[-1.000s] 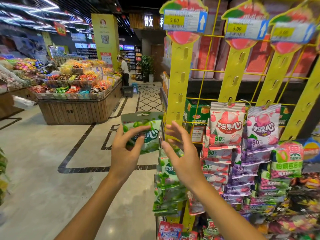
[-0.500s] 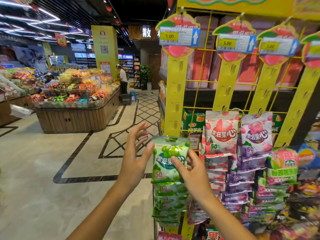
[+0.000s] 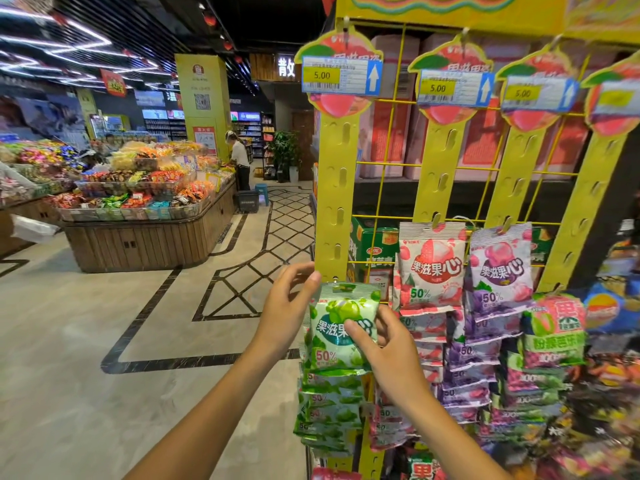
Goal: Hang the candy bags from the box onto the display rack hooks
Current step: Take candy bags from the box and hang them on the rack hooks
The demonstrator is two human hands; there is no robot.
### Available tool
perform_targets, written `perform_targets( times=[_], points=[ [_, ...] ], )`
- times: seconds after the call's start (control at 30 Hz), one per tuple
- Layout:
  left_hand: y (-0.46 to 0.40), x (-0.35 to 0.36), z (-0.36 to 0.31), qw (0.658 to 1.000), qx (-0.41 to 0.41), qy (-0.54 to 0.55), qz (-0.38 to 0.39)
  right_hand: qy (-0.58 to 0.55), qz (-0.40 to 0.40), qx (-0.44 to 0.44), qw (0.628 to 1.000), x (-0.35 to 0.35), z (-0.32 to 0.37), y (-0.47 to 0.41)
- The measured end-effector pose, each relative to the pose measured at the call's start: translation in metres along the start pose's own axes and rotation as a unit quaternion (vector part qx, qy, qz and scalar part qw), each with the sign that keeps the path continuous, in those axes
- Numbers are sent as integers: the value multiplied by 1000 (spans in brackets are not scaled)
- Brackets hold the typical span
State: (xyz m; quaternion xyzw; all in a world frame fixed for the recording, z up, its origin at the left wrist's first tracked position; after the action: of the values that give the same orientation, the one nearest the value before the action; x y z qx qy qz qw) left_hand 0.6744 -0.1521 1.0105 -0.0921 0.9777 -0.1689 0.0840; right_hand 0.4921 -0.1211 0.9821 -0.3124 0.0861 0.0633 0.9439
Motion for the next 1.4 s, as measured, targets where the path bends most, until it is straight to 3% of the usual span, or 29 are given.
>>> perform_targets(
  times=[0.17, 0.63, 0.9, 1.13, 1.27, 1.4],
  points=[
    [7, -6, -1, 998, 17, 45, -34, 13, 2, -20, 1000, 2, 8, -13],
    [12, 0, 2, 998, -1, 47, 47, 17, 13, 12, 1000, 6, -14, -2],
    [13, -5, 8, 998, 15, 43, 50, 8, -44, 61, 997, 13, -31, 28],
    [29, -18, 23, 997, 16, 48, 63, 135, -63, 31, 988, 8, -28, 69],
    [47, -44, 40, 994, 81, -61, 37, 164, -46, 70, 983, -3, -35, 102],
    [75, -58, 42, 963, 170, -203, 48, 224, 27, 91, 970, -16, -36, 121]
  ],
)
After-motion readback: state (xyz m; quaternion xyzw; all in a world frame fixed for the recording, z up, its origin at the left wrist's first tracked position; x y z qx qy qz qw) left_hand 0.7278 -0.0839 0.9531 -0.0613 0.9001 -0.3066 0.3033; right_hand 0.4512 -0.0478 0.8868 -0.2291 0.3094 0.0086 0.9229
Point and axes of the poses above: each hand's wrist, its own y-axis away from the middle knuckle, its own x-axis out of the palm, z = x × y, the point moved 7 cm from there along -y, towards the middle knuckle, and after that the axes turned 9 degrees about -x, right-handed, at the moved point
